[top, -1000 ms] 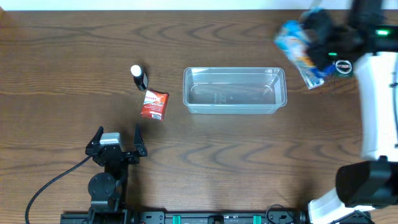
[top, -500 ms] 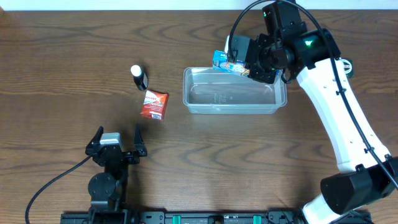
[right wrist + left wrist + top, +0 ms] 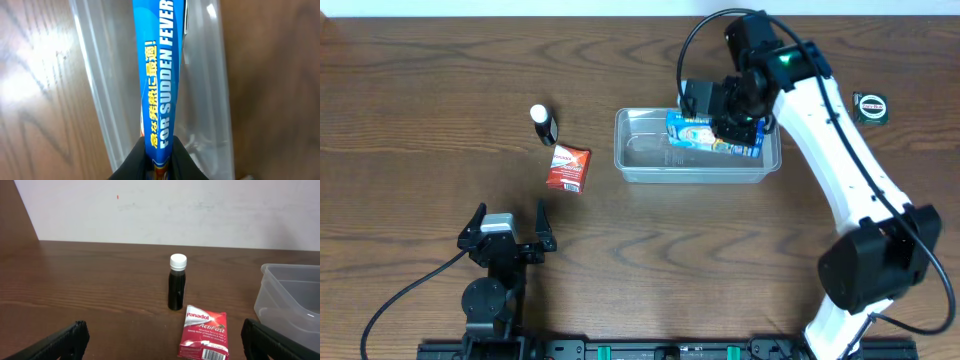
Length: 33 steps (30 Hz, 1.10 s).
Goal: Pack container
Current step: 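Lower the blue box into the container and open the right gripper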
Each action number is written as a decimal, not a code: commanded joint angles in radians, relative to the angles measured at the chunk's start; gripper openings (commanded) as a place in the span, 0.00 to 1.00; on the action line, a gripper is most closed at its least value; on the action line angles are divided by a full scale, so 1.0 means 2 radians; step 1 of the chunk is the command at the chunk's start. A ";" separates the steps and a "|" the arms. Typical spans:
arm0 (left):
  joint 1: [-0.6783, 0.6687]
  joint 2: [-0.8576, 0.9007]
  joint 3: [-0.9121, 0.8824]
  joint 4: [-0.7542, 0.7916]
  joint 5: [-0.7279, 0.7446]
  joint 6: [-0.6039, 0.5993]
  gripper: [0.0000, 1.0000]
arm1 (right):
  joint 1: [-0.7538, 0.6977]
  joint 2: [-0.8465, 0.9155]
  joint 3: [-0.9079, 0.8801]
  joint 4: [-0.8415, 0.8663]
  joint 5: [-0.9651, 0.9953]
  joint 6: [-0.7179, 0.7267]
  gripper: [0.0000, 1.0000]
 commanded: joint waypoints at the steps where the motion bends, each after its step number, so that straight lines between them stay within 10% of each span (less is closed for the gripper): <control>1: 0.004 -0.003 -0.012 -0.016 -0.001 0.003 0.98 | -0.009 0.008 -0.001 -0.014 0.003 -0.006 0.12; 33: 0.004 -0.003 -0.012 -0.016 -0.001 0.003 0.98 | -0.071 0.012 -0.097 0.053 -0.091 -0.100 0.14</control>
